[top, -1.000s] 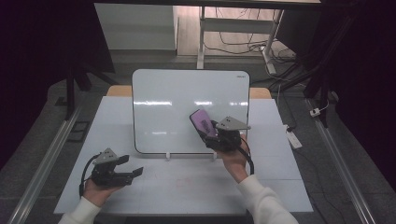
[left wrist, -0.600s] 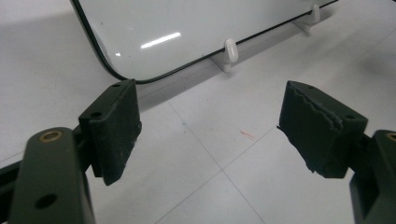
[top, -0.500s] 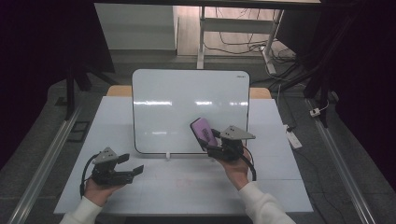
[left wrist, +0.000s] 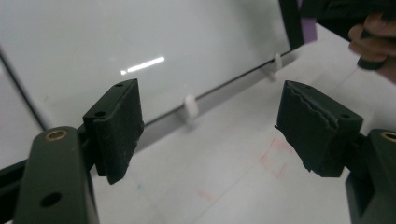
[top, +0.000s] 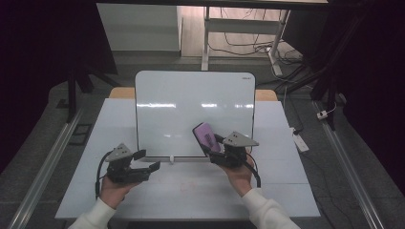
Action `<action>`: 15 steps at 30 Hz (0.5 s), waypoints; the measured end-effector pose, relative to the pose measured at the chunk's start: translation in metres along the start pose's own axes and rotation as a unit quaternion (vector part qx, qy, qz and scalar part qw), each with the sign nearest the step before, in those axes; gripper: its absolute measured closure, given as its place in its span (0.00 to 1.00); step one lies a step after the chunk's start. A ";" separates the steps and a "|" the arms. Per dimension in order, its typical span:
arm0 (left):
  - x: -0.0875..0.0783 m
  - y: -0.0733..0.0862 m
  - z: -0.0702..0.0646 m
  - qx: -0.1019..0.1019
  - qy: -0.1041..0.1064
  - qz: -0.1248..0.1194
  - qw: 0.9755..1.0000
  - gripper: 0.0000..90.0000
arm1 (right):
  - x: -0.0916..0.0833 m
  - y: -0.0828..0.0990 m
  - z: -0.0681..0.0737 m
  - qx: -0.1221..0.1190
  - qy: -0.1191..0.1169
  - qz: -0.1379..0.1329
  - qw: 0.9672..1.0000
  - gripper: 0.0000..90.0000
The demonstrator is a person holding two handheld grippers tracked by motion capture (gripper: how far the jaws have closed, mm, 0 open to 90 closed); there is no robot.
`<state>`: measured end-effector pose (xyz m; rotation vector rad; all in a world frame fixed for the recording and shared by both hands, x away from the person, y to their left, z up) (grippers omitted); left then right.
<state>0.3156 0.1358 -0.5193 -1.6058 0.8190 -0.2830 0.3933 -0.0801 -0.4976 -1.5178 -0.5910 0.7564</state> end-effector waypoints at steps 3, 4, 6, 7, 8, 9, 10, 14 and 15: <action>0.009 -0.005 -0.007 0.004 0.006 -0.001 1.000 0.26 | 0.001 0.000 0.002 -0.002 0.000 -0.004 1.000 0.45; 0.012 -0.006 -0.009 0.004 0.008 -0.001 1.000 0.26 | 0.001 0.001 0.003 -0.001 -0.001 -0.004 1.000 0.45; 0.019 -0.010 -0.012 0.005 0.012 -0.003 1.000 0.26 | 0.002 0.002 0.005 -0.001 -0.002 -0.002 1.000 0.45; 0.022 -0.012 -0.014 0.006 0.012 -0.005 1.000 0.26 | 0.003 0.002 0.006 -0.002 -0.001 -0.002 1.000 0.45; 0.024 -0.015 -0.016 0.012 0.012 -0.007 1.000 0.26 | 0.003 0.003 0.007 -0.003 -0.002 -0.002 1.000 0.45; 0.027 -0.017 -0.018 0.016 0.014 -0.008 1.000 0.27 | 0.004 0.003 0.009 -0.005 -0.003 -0.002 1.000 0.45; 0.031 -0.019 -0.020 0.018 0.016 -0.009 1.000 0.27 | 0.004 0.004 0.010 -0.006 -0.003 -0.001 1.000 0.45; 0.042 -0.026 -0.027 0.016 0.027 -0.012 0.999 0.27 | 0.006 0.005 0.015 -0.010 -0.006 -0.002 1.000 0.45; 0.044 -0.028 -0.028 0.014 0.029 -0.013 0.999 0.27 | 0.006 0.005 0.017 -0.012 -0.006 -0.003 1.000 0.45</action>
Point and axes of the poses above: each handheld gripper's, and its own axes: x roughly forward along the jaws, y roughly out of its underside, z roughly to its left, the point moved 9 cm from there along x, roughly forward along the jaws, and after that the axes turned 14 degrees about -z, right-handed, at the moved point
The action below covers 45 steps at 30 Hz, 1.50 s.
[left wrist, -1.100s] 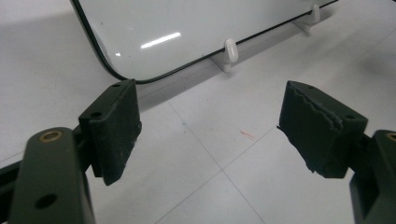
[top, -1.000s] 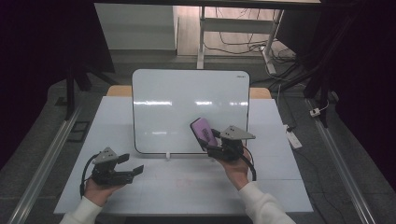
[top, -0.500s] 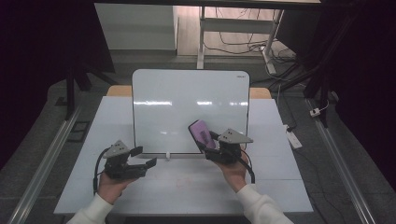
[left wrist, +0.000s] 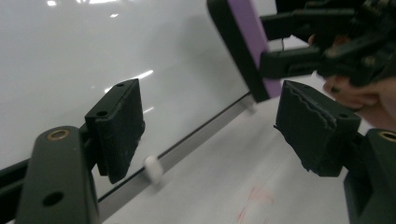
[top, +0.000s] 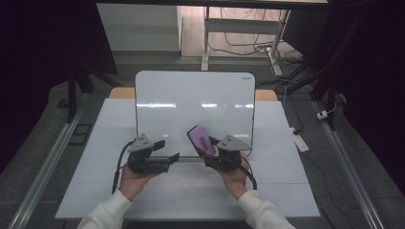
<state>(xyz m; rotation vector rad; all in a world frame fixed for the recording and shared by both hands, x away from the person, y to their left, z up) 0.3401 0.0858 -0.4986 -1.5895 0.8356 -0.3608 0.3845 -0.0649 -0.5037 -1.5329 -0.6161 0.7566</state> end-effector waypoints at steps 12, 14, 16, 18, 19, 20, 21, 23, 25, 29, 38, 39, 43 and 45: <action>0.029 -0.013 -0.007 -0.027 0.021 -0.009 0.999 0.32 | 0.004 0.004 0.008 -0.010 -0.003 -0.002 1.000 0.45; 0.034 -0.013 -0.008 -0.035 0.025 -0.009 0.999 0.32 | 0.004 0.004 0.010 -0.012 -0.005 -0.003 1.000 0.45; 0.038 -0.014 -0.009 -0.036 0.027 -0.007 0.999 0.33 | 0.004 0.004 0.011 -0.015 -0.005 -0.003 1.000 0.45; 0.041 -0.014 -0.009 -0.038 0.028 -0.006 0.999 0.34 | 0.004 0.004 0.011 -0.015 -0.006 -0.004 1.000 0.45; 0.043 -0.014 -0.009 -0.041 0.028 -0.006 0.999 0.35 | 0.004 0.004 0.012 -0.016 -0.007 -0.004 1.000 0.45; 0.044 -0.014 -0.008 -0.045 0.030 -0.005 0.999 0.36 | 0.004 0.004 0.012 -0.016 -0.008 -0.006 1.000 0.45; 0.045 -0.014 -0.009 -0.049 0.033 -0.005 0.998 0.37 | 0.004 0.004 0.013 -0.016 -0.009 -0.007 1.000 0.45; 0.047 -0.014 -0.009 -0.060 0.038 -0.008 0.997 0.39 | 0.005 0.004 0.015 -0.015 -0.012 -0.010 1.000 0.45; 0.047 -0.014 -0.010 -0.061 0.042 -0.008 0.997 0.42 | 0.005 0.003 0.017 -0.019 -0.012 -0.014 1.000 0.45; 0.048 -0.015 -0.011 -0.072 0.049 -0.012 0.996 0.51 | 0.004 0.000 0.019 -0.024 -0.011 -0.024 0.999 0.45; 0.047 -0.017 -0.012 -0.088 0.060 -0.015 0.994 0.68 | 0.006 0.002 0.021 -0.016 -0.012 -0.029 0.999 0.45; 0.046 -0.017 -0.012 -0.087 0.060 -0.015 0.994 0.69 | 0.007 0.003 0.021 -0.014 -0.014 -0.027 0.999 0.45; 0.043 -0.019 -0.011 -0.076 0.052 -0.008 0.996 0.70 | 0.008 0.002 0.022 0.001 -0.030 -0.027 0.999 0.43; 0.040 -0.021 -0.011 -0.066 0.046 -0.007 0.997 0.70 | 0.006 -0.001 0.022 0.014 -0.037 -0.033 0.999 0.39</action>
Point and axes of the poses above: each handheld gripper's, and its own axes: x roughly forward along the jaws, y roughly out of its underside, z roughly to its left, the point moved 9 cm from there along x, roughly forward along the jaws, and after that the axes turned 14 degrees about -z, right-handed, at the moved point
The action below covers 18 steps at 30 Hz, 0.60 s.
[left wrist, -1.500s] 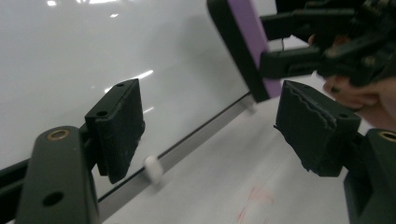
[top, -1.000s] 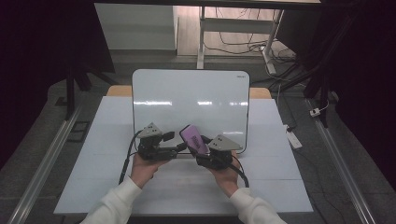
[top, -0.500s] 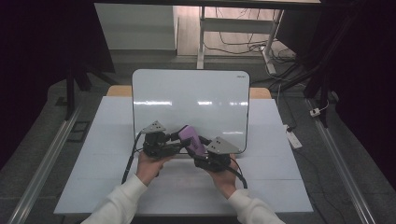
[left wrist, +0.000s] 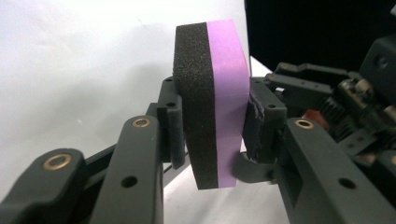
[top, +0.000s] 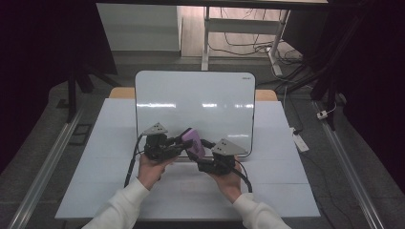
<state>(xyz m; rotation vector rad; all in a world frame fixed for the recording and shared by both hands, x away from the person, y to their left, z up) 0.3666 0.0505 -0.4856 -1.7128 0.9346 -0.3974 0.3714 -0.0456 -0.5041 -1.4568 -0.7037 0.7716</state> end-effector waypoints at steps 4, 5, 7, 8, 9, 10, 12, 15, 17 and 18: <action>-0.006 -0.002 0.000 0.015 -0.008 0.002 1.000 0.70 | -0.004 -0.006 -0.002 0.006 -0.005 -0.010 1.000 0.38; -0.007 -0.002 0.000 0.017 -0.011 0.004 1.000 0.70 | -0.005 -0.007 -0.003 0.006 -0.007 -0.010 1.000 0.38; -0.010 -0.003 0.001 0.023 -0.015 0.007 1.000 0.70 | -0.008 -0.008 -0.005 0.005 -0.010 -0.005 1.000 0.37; -0.011 -0.003 0.002 0.025 -0.016 0.009 1.000 0.70 | -0.009 -0.007 -0.006 0.005 -0.012 -0.003 1.000 0.37; -0.013 -0.003 0.003 0.029 -0.017 0.011 0.999 0.70 | -0.010 -0.007 -0.007 0.008 -0.015 -0.002 1.000 0.37; -0.016 -0.003 0.003 0.031 -0.020 0.012 0.999 0.70 | -0.012 -0.007 -0.009 0.008 -0.014 0.001 1.000 0.37; -0.022 -0.003 0.006 0.040 -0.025 0.016 0.999 0.70 | -0.016 -0.007 -0.013 0.007 -0.015 0.004 1.000 0.37; -0.030 -0.004 0.009 0.046 -0.033 0.020 0.998 0.70 | -0.023 -0.006 -0.020 0.001 -0.009 0.010 1.000 0.37; -0.037 -0.006 0.013 0.048 -0.038 0.024 0.998 0.70 | -0.027 -0.005 -0.025 0.000 -0.001 0.011 1.000 0.36; -0.040 -0.006 0.015 0.048 -0.040 0.027 0.998 0.70 | -0.030 -0.005 -0.029 0.000 0.004 0.012 1.000 0.36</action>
Point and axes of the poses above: each handheld gripper's, and its own axes: x roughly forward along the jaws, y roughly out of its underside, z roughly to its left, the point moved 9 cm from there along x, roughly forward along the jaws, and after that the axes turned 14 degrees about -z, right-handed, at the moved point
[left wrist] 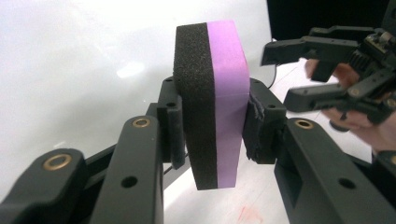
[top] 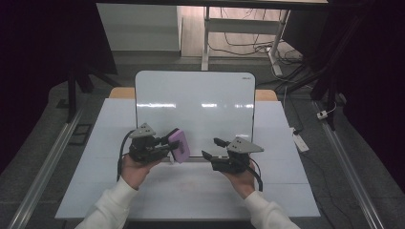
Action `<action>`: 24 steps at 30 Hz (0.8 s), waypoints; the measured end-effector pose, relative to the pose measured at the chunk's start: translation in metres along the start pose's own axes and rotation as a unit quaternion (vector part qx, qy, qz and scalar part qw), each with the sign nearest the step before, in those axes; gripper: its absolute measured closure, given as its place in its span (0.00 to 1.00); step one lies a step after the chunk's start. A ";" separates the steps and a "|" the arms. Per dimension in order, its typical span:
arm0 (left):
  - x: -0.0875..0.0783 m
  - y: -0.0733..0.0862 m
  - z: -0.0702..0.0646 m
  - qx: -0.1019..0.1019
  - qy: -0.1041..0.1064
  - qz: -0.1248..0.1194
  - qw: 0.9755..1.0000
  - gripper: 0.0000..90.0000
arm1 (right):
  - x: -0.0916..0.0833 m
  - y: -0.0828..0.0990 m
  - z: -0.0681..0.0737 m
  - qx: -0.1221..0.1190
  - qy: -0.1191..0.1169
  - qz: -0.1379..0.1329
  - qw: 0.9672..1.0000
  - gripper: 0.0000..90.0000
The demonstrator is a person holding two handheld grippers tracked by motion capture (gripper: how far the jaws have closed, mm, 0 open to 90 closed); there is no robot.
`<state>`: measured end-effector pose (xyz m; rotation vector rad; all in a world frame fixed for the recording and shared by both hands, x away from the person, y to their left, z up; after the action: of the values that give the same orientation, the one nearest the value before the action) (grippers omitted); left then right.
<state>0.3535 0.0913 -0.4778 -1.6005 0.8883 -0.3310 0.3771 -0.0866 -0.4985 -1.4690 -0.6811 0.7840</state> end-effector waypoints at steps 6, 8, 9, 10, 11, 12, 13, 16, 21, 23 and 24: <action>-0.017 0.002 0.019 -0.006 -0.025 0.004 1.000 0.70 | -0.018 0.002 -0.017 -0.008 0.021 0.004 1.000 0.37; -0.023 0.003 0.026 -0.005 -0.038 0.008 0.999 0.70 | -0.026 0.005 -0.024 -0.008 0.022 0.011 1.000 0.38; -0.025 0.004 0.029 -0.005 -0.041 0.010 0.999 0.70 | -0.030 0.007 -0.027 -0.003 0.021 0.014 1.000 0.38; -0.027 0.005 0.032 -0.008 -0.047 0.011 0.999 0.70 | -0.032 0.008 -0.030 -0.002 0.024 0.016 1.000 0.38; -0.028 0.005 0.034 -0.009 -0.049 0.012 0.999 0.70 | -0.037 0.010 -0.034 0.000 0.030 0.017 0.999 0.38; -0.030 0.005 0.036 -0.012 -0.052 0.013 0.999 0.70 | -0.039 0.011 -0.037 0.001 0.033 0.018 0.999 0.38; -0.032 0.005 0.038 -0.011 -0.055 0.014 0.998 0.70 | -0.043 0.012 -0.040 0.002 0.038 0.021 0.999 0.38; -0.038 0.005 0.044 -0.009 -0.067 0.021 0.998 0.70 | -0.054 0.012 -0.047 0.008 0.044 0.020 0.999 0.38; -0.050 0.005 0.056 -0.017 -0.086 0.025 0.996 0.70 | -0.075 0.014 -0.059 0.002 0.068 0.019 0.997 0.37; -0.052 0.006 0.059 -0.017 -0.094 0.028 0.995 0.70 | -0.083 0.017 -0.066 -0.004 0.079 0.023 0.997 0.37; -0.053 0.006 0.061 -0.017 -0.098 0.029 0.995 0.70 | -0.087 0.019 -0.070 -0.005 0.085 0.026 0.996 0.37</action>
<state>0.3561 0.1717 -0.4848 -1.6051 0.7909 -0.1160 0.3807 -0.1990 -0.5119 -1.5481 -0.5210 0.6871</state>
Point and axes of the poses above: each handheld gripper's, and its own axes: x roughly forward along the jaws, y roughly out of its underside, z roughly to its left, the point moved 9 cm from there along x, roughly forward along the jaws, and after that the axes turned 14 degrees about -z, right-handed, at the moved point
